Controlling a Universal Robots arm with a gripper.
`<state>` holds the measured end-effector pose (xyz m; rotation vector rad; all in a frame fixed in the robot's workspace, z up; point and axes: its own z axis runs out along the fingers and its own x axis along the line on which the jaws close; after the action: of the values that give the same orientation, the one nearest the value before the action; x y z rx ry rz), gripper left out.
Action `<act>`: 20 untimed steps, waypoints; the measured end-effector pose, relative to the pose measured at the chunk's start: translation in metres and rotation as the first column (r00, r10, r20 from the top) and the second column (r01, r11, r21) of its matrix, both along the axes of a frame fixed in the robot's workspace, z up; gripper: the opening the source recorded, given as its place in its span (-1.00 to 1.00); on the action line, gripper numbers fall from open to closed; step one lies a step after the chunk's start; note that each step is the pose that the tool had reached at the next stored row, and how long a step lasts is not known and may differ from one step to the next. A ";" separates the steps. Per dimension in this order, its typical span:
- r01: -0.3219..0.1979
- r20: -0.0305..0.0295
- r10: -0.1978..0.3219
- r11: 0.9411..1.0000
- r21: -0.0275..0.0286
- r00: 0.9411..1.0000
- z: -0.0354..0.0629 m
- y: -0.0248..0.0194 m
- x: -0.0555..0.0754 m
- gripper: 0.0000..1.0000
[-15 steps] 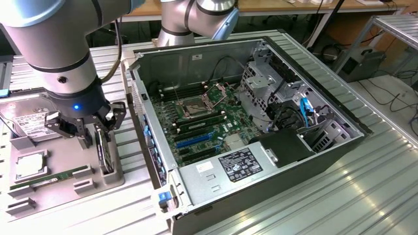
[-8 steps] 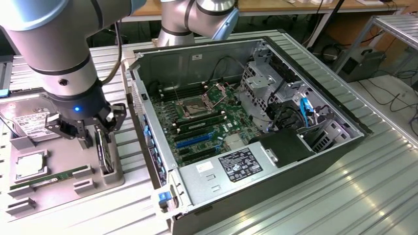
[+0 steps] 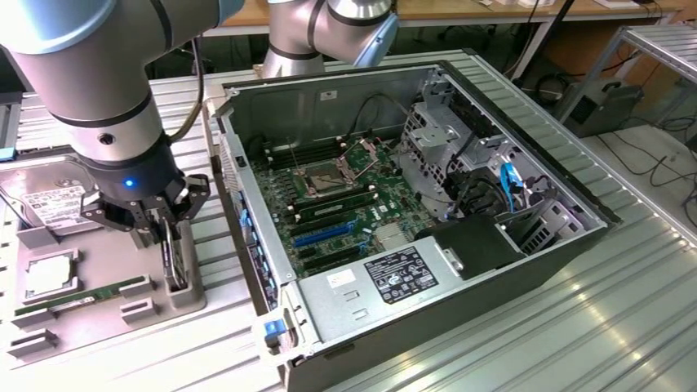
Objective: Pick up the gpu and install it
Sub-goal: 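Pick up the gpu and move the gpu toward the slot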
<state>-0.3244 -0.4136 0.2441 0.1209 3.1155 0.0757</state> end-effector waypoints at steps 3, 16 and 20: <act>-0.002 0.000 0.002 1.000 0.000 1.000 -0.0001 0.0000 0.000 -0.47; -0.049 -0.007 0.049 0.999 0.006 0.999 0.0132 -0.0034 0.006 -0.47; -0.051 -0.007 0.052 0.999 0.006 0.999 0.0228 -0.0034 0.006 -0.47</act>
<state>-0.3180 -0.4170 0.2669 0.0411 3.1258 0.0848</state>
